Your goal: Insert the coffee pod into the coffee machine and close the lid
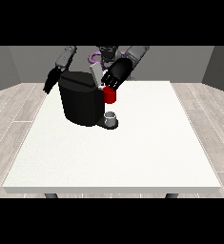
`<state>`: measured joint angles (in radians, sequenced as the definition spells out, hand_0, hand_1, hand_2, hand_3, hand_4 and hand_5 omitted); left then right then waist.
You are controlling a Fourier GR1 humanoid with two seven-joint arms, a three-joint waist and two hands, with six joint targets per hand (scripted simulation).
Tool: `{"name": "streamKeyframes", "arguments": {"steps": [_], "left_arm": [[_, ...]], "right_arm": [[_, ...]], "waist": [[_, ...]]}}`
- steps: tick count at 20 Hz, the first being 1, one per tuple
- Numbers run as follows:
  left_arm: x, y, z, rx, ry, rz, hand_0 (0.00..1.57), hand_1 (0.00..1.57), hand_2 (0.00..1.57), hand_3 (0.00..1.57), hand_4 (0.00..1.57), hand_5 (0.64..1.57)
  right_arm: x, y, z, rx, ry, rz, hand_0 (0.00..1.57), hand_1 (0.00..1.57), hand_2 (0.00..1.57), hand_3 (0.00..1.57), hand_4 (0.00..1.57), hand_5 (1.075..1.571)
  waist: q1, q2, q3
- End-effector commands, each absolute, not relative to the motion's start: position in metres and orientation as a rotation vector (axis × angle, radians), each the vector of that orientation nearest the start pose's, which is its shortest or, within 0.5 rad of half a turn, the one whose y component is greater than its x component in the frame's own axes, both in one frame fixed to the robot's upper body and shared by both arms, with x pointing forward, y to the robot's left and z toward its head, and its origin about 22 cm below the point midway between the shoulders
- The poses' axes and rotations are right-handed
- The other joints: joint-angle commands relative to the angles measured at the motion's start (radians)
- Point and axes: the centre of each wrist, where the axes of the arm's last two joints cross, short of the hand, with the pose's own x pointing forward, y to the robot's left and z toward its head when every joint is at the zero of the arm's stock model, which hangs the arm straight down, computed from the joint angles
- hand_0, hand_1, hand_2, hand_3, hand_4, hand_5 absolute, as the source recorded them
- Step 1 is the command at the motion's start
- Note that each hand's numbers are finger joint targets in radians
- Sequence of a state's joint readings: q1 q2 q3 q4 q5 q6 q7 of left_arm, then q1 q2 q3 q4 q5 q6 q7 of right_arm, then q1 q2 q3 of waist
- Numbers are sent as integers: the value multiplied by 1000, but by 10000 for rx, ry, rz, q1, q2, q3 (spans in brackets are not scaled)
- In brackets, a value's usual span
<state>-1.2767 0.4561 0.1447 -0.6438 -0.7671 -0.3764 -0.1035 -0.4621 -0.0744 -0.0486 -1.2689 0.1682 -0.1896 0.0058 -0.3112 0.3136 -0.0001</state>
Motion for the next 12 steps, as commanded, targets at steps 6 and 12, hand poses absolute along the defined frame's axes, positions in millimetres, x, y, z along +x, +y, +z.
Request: {"name": "streamKeyframes", "arguments": {"steps": [6, 12], "left_arm": [[461, 243, 282, 8113, -15565, -11937, 1210, 1210, 1220, 1093, 0, 1571], [460, 269, 275, 8056, -15664, -11956, 1096, 1096, 1127, 990, 0, 1571]], "right_arm": [[349, -211, 57, -2499, -17050, 1208, 0, 0, 0, 0, 0, 1571], [339, -208, 49, -2734, -16958, 1330, 0, 0, 0, 0, 0, 1571]], "waist": [[-35, 29, 6], [-93, 149, 1]]}}
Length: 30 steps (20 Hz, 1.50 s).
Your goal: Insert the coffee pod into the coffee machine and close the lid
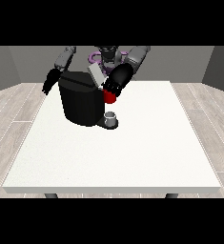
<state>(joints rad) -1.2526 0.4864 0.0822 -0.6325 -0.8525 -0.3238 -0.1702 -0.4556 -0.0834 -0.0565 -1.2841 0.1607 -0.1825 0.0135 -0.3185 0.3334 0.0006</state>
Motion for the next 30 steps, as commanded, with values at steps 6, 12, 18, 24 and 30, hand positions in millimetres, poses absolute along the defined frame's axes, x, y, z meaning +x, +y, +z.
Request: {"name": "streamKeyframes", "arguments": {"steps": [6, 12, 18, 24, 30], "left_arm": [[462, 244, 292, 8193, -17031, -11347, 1150, 1150, 1145, 953, 0, 1571], [461, 258, 295, 8265, -17187, -11291, 1212, 1212, 1186, 971, 0, 1571], [455, 264, 317, 9354, -17910, -11667, 1144, 1144, 1115, 841, 0, 1571], [455, 273, 312, 9874, -17630, -12043, 742, 742, 871, 653, 0, 1571], [458, 255, 299, 10058, -17201, -12086, 0, 0, 587, 459, 0, 1571]], "right_arm": [[350, -190, 62, -2503, -17700, 901, 0, 0, 0, 0, 85, 1571], [353, -204, 74, -2778, -17437, 1418, 0, 0, 0, 0, 71, 1571], [357, -206, 81, -2733, -17797, 1466, 0, 0, 0, 0, 185, 1571], [354, -192, 78, -2904, -17514, 1597, 0, 0, 0, 0, 207, 1571], [361, -214, 75, -3159, -17103, 1196, 0, 0, 0, 0, 0, 1571]], "waist": [[28, 483, -3], [-171, 304, -6], [-223, 737, -5], [-116, 696, -6], [160, 600, 1]]}}
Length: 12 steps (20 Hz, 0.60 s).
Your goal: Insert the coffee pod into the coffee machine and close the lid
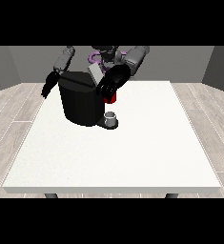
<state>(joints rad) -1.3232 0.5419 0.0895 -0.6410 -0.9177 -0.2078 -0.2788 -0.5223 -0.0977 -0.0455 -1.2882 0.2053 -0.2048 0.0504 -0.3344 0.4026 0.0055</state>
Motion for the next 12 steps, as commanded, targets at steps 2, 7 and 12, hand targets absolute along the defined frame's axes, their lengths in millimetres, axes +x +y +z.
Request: {"name": "streamKeyframes", "arguments": {"steps": [2, 7, 12], "left_arm": [[456, 272, 301, 10324, -17515, -12097, 0, 0, 555, 458, 0, 1571], [455, 282, 302, 9936, -17174, -12003, 0, 0, 362, 253, 0, 1571], [462, 248, 230, 8678, -16187, -12099, 0, 0, 0, 60, 0, 1571]], "right_arm": [[355, -204, 78, -2945, -17506, 1329, 0, 0, 0, 0, 171, 1571], [350, -207, 68, -2758, -17485, 1367, 0, 0, 0, 0, 0, 1571], [332, -226, 23, -2828, -16084, 1013, 0, 0, 0, 0, 0, 1571]], "waist": [[118, -2, -53], [232, -195, -51], [888, -1688, -51]]}}
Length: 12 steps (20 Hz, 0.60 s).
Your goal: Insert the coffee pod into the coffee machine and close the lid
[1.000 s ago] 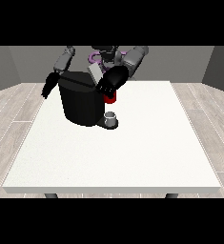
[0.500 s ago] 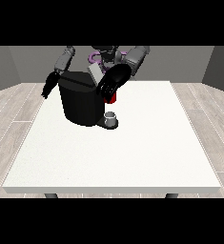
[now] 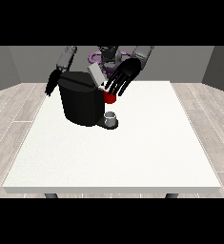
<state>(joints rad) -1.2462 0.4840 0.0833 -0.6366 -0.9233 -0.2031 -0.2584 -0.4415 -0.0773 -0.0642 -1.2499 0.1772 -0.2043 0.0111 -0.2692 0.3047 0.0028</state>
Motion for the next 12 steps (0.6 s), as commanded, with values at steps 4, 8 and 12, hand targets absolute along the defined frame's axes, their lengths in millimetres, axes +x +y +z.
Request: {"name": "streamKeyframes", "arguments": {"steps": [4, 8, 12], "left_arm": [[458, 229, 180, 7129, -15483, -12629, 0, 0, 0, 0, 0, 1571], [453, 239, 149, 4686, -16380, -10562, 0, 0, 130, 0, 0, 1571], [432, 222, 68, 1187, -16563, -7224, 0, 0, 0, 0, 418, 1571]], "right_arm": [[312, -253, -13, -2995, -15192, 656, 0, 0, 0, 0, 0, 1571], [290, -236, -37, -3001, -14516, 438, 0, 0, 0, 0, 0, 1571], [284, -257, -41, -3270, -13927, -175, 0, 0, 0, 0, 0, 1571]], "waist": [[946, -1963, -21], [1392, -2877, -34], [2431, -3947, -50]]}}
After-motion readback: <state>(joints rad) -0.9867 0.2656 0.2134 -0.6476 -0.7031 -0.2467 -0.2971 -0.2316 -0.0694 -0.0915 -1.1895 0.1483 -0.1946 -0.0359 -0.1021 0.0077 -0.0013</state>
